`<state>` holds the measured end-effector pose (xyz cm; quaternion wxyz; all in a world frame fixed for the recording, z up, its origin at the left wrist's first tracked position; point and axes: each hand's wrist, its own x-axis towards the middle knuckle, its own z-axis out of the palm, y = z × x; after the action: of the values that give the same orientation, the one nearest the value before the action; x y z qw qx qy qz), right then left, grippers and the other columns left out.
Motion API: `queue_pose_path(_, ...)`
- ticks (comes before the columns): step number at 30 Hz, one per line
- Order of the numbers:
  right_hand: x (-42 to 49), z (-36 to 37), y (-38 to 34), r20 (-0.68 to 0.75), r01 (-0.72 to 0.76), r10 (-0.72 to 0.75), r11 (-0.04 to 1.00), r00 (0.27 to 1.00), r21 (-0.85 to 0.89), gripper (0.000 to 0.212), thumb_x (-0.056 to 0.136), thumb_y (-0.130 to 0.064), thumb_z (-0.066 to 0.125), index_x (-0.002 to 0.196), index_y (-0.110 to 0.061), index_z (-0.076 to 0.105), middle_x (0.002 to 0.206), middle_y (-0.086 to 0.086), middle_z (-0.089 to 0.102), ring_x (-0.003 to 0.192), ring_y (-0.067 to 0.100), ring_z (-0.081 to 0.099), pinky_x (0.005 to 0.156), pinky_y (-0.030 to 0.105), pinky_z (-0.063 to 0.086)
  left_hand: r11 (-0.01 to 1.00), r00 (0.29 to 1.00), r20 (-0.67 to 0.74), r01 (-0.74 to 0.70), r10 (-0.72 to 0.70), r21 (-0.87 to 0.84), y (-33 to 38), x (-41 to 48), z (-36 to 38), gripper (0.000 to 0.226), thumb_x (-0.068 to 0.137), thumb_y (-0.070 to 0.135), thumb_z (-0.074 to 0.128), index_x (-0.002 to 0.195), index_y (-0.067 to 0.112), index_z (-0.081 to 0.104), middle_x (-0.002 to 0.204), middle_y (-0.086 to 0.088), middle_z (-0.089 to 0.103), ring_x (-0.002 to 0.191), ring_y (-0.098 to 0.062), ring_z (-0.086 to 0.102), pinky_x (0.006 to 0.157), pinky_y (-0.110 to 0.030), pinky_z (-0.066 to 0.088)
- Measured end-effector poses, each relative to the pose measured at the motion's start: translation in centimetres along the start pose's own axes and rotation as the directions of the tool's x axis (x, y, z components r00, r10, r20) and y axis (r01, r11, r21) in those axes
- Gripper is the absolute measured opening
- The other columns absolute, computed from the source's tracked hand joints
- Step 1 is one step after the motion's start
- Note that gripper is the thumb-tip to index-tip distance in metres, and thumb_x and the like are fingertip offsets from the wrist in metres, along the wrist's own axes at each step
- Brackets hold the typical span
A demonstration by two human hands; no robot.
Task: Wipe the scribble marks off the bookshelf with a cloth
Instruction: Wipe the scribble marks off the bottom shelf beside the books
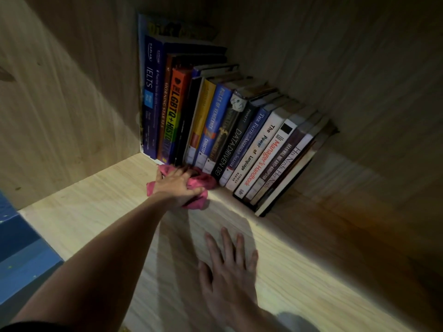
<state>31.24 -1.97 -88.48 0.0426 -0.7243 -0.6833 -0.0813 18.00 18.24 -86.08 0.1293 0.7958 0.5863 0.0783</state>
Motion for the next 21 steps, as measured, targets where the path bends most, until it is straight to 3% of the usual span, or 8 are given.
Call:
queue_pose_path(7,0.0,-0.1,0.0,-0.018,-0.009,0.009,1.000,1.000,-0.005,0.055,0.079,-0.056,0.039,0.128,-0.037,0.054,0.135,-0.001,0.057,0.122,0.034,0.054,0.093,0.055,0.026,0.999,0.999,-0.038,0.038,-0.037,0.017,0.0,-0.2,-0.1,0.067,0.090,0.066,0.035,0.148,0.034,0.024,0.156,0.002,0.026,0.144,-0.017,0.021,0.117,-0.053,0.001)
queue_pose_path(11,0.1,0.0,0.0,-0.031,-0.020,0.020,1.000,0.999,-0.011,0.057,0.076,-0.057,0.041,0.129,-0.038,0.053,0.136,-0.002,0.056,0.127,0.032,0.043,0.094,0.055,0.025,0.999,0.995,-0.088,0.039,-0.037,0.017,-0.5,-0.7,0.0,0.064,0.091,0.065,0.034,0.146,0.033,0.028,0.153,0.001,0.030,0.143,-0.017,0.021,0.117,-0.052,0.004)
queue_pose_path(15,0.1,-0.1,0.1,0.029,-0.015,0.015,1.000,0.999,-0.007,0.057,0.077,-0.055,0.041,0.129,-0.037,0.055,0.135,-0.001,0.057,0.122,0.035,0.054,0.093,0.056,0.026,0.999,0.995,-0.088,0.037,-0.036,0.008,-1.1,-1.1,-0.2,0.060,0.092,0.064,0.034,0.144,0.033,0.029,0.155,0.000,0.027,0.145,-0.017,0.018,0.117,-0.052,0.002)
queue_pose_path(21,0.0,-0.4,0.1,0.071,-0.012,0.011,1.000,0.997,0.015,0.057,0.079,-0.056,0.040,0.131,-0.036,0.052,0.138,0.000,0.055,0.125,0.035,0.051,0.094,0.057,0.025,0.998,0.994,-0.094,0.059,-0.057,0.015,-1.5,-1.8,-0.4,0.060,0.092,0.064,0.033,0.144,0.033,0.030,0.155,-0.001,0.026,0.143,-0.021,0.022,0.117,-0.051,0.005)
